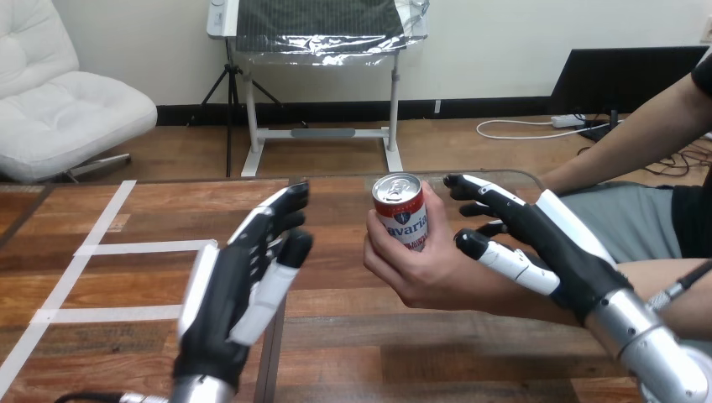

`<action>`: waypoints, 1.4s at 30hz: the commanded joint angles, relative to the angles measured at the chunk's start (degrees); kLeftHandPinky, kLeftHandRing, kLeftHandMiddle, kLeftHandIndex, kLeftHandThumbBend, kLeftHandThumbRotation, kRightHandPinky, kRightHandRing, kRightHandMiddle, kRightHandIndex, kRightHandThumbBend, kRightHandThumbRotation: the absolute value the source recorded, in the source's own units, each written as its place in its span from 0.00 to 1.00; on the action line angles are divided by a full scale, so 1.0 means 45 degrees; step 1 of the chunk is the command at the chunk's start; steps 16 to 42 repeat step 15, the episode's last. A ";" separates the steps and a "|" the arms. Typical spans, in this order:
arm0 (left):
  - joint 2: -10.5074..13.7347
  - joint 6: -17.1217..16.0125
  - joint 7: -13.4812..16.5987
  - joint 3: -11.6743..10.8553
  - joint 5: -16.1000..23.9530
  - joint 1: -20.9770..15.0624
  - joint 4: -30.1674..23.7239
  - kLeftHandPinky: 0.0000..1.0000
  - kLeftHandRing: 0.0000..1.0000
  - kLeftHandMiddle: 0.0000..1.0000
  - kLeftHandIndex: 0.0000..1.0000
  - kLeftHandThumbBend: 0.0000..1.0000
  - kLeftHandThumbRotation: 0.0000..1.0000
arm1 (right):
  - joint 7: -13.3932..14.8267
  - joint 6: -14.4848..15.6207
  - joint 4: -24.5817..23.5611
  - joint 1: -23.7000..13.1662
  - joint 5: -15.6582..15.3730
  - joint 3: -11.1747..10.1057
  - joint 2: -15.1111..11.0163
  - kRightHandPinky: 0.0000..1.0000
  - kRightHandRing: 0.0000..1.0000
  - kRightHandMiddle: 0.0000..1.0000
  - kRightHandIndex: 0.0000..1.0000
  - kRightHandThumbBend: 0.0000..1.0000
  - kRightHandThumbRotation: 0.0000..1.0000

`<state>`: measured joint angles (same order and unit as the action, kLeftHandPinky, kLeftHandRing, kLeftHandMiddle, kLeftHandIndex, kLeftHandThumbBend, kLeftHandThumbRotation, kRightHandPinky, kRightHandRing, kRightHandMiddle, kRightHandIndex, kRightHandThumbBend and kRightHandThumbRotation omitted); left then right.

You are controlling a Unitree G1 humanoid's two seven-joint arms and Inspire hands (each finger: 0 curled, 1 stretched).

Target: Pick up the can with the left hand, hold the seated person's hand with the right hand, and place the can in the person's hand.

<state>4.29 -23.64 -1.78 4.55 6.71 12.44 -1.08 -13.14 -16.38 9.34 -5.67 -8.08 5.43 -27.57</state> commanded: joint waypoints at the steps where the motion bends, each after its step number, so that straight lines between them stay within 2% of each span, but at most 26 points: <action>1: 0.0158 -0.0594 -0.0033 -0.0279 -0.0331 0.0256 -0.1158 0.77 0.84 0.86 0.83 0.70 0.92 | -0.0009 -0.0527 -0.1037 -0.0066 0.1010 -0.0714 0.0487 0.79 0.90 0.91 0.92 1.00 1.00; 8: 0.0308 -0.1174 -0.0080 -0.0636 -0.0599 0.0955 -0.1654 0.75 0.82 0.84 0.81 0.70 0.92 | -0.0126 -0.1190 -0.1799 0.0507 0.2075 -0.0931 0.1030 0.83 0.92 0.93 0.92 1.00 1.00; 13: 0.0258 -0.1485 -0.0068 -0.0819 -0.0886 0.1290 -0.2007 0.73 0.80 0.82 0.79 0.73 0.90 | -0.0003 -0.1353 -0.2512 0.0963 0.2370 -0.1007 0.1334 0.84 0.92 0.93 0.92 0.99 1.00; 15: 0.0163 -0.1845 0.0053 -0.0950 -0.0975 0.1402 -0.2072 0.70 0.78 0.81 0.78 0.74 0.87 | 0.0043 -0.1482 -0.2908 0.1194 0.2619 -0.1028 0.1569 0.85 0.92 0.92 0.92 0.97 1.00; 42: 0.0163 -0.1845 0.0053 -0.0950 -0.0975 0.1402 -0.2072 0.70 0.78 0.81 0.78 0.74 0.87 | 0.0043 -0.1482 -0.2908 0.1194 0.2619 -0.1028 0.1569 0.85 0.92 0.92 0.92 0.97 1.00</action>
